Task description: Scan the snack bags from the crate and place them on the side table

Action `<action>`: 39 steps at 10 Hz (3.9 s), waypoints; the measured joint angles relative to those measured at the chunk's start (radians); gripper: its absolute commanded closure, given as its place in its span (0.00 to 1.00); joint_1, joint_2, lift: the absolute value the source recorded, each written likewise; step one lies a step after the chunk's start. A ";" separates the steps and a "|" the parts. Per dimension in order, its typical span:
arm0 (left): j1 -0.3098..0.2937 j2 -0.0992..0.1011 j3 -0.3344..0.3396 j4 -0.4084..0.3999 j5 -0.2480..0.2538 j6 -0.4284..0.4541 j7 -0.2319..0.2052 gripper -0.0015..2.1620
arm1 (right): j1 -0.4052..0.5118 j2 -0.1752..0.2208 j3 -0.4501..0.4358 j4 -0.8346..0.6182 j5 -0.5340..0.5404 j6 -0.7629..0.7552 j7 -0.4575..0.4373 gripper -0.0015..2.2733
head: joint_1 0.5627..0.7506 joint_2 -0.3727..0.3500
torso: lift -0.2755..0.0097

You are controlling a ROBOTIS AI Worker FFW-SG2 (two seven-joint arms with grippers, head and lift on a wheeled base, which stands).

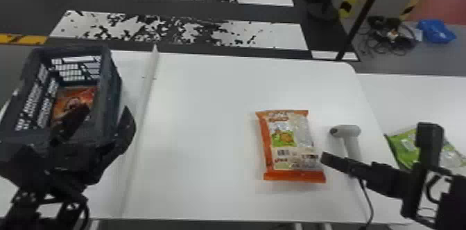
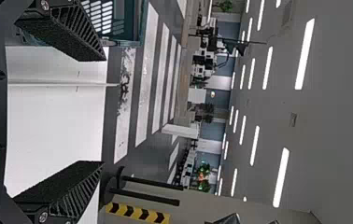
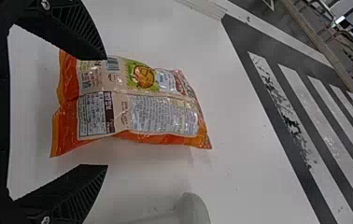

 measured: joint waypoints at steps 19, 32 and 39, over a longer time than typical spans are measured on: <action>0.003 0.000 0.001 0.003 0.006 0.000 -0.005 0.04 | -0.072 -0.067 0.204 0.189 0.392 -0.316 0.354 0.99 | 0.70 0.50 | 0.68; 0.002 0.001 0.000 0.000 0.006 0.000 -0.005 0.04 | -0.160 -0.078 -0.235 0.445 0.121 -0.482 -0.203 0.93 | 0.70 0.03 | 0.68; 0.001 -0.001 0.001 -0.005 0.008 0.000 -0.005 0.04 | -0.189 -0.110 -0.195 0.577 0.132 -0.573 -0.279 0.03 | 0.70 0.03 | 0.68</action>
